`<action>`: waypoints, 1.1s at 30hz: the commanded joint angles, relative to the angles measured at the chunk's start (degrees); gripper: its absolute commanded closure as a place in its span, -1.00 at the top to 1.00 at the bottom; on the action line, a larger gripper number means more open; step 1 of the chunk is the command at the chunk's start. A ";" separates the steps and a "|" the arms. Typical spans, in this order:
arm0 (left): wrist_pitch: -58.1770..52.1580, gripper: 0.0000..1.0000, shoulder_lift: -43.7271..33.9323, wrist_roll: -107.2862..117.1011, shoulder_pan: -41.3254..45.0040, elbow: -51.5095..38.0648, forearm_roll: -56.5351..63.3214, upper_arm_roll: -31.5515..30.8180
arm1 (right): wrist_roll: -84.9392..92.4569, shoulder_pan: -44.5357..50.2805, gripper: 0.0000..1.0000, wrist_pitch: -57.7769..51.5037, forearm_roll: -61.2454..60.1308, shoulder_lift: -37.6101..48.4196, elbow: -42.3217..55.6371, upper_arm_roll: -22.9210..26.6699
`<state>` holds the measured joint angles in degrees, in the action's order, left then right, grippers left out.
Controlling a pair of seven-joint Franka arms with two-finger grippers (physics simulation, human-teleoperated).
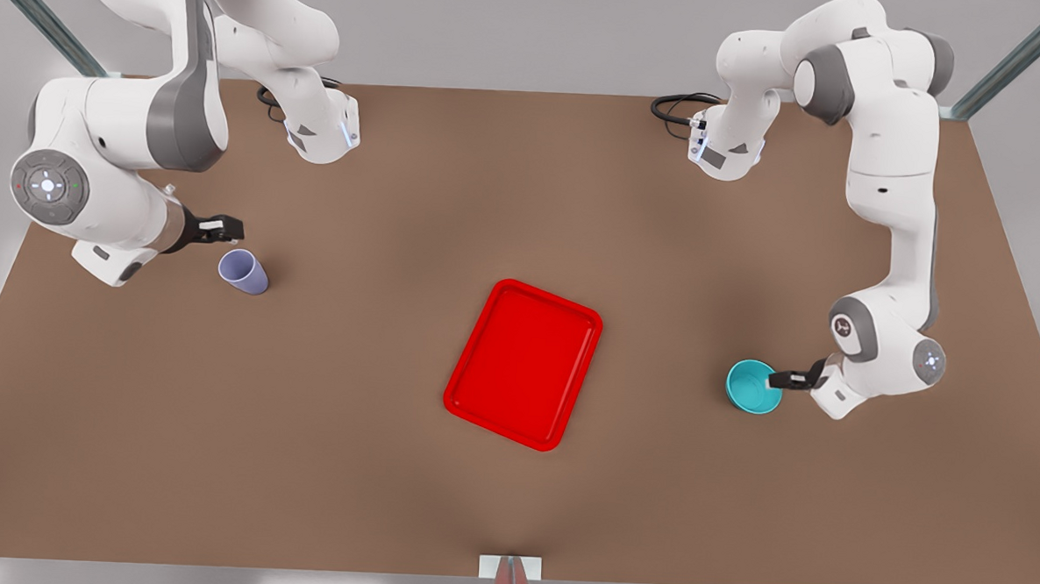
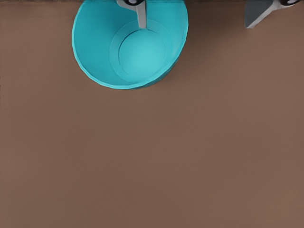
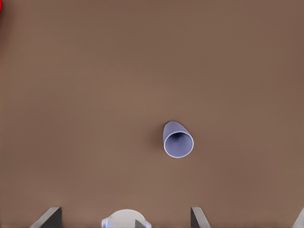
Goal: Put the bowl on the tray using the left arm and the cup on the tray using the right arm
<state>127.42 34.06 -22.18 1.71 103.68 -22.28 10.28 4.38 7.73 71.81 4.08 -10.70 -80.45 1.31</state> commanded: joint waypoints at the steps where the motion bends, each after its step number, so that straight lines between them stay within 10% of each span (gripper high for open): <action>1: 0.90 1.00 -0.31 -18.69 0.74 0.91 -0.05 -0.08 | -0.07 0.09 1.00 -0.44 -0.03 -0.46 0.48 0.01; 6: 1.34 1.00 1.53 -18.33 2.60 0.91 -0.22 0.00 | 0.19 -1.58 1.00 0.35 1.37 -1.17 3.37 0.10; 7: 1.43 0.88 1.62 -18.25 2.60 0.83 -0.22 0.00 | 0.19 -2.37 1.00 0.35 0.06 -1.17 3.46 0.18; 9: 1.43 -0.03 1.89 -18.16 2.60 0.82 -0.22 0.00 | 0.10 -2.72 1.00 0.53 -0.03 -1.17 3.55 0.36; 13: 1.52 -0.17 2.41 -18.16 2.60 0.65 -0.14 0.00 | 0.72 -2.81 1.00 0.88 0.23 -1.34 3.46 0.36; 15: 1.52 -0.56 2.41 -17.89 2.60 0.47 -0.14 0.00 | 0.63 -2.81 1.00 1.41 0.23 -1.34 3.46 0.36; 23: -2.44 -0.57 -2.60 16.28 11.82 -4.97 0.57 -0.09 | 0.72 -4.39 1.00 1.41 -0.21 -1.34 3.55 0.36; 33: -6.30 -0.57 13.84 85.99 36.78 -31.34 0.30 -1.14 | 1.60 -3.34 1.00 1.76 -2.84 -1.43 4.34 -0.08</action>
<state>122.59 47.20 3.91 37.70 73.57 -21.68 9.33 5.00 3.62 73.56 2.22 -12.29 -75.93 1.32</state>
